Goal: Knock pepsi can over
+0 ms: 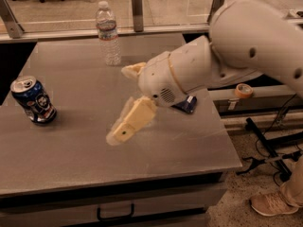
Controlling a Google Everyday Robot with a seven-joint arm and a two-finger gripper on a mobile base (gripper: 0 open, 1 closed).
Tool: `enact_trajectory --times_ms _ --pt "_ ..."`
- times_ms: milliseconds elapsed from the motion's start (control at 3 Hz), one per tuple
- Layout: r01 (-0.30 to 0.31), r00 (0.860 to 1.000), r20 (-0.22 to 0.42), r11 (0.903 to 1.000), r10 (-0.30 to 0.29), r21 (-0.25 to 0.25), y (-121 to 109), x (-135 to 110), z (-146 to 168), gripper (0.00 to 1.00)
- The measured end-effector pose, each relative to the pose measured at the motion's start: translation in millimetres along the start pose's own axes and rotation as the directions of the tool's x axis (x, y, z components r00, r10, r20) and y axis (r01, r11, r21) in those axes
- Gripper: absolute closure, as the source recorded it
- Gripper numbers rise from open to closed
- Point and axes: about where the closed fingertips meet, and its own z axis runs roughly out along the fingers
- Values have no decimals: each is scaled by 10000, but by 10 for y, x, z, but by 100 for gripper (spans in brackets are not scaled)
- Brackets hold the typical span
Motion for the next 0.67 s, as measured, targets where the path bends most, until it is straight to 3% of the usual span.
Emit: enact_trajectory --times_ms 333,667 --pt "-105 9905 1367 9994 149 -329 -79 -155 655 0" --pt "11 9762 2167 9991 82 -428 -251 -307 1248 0"
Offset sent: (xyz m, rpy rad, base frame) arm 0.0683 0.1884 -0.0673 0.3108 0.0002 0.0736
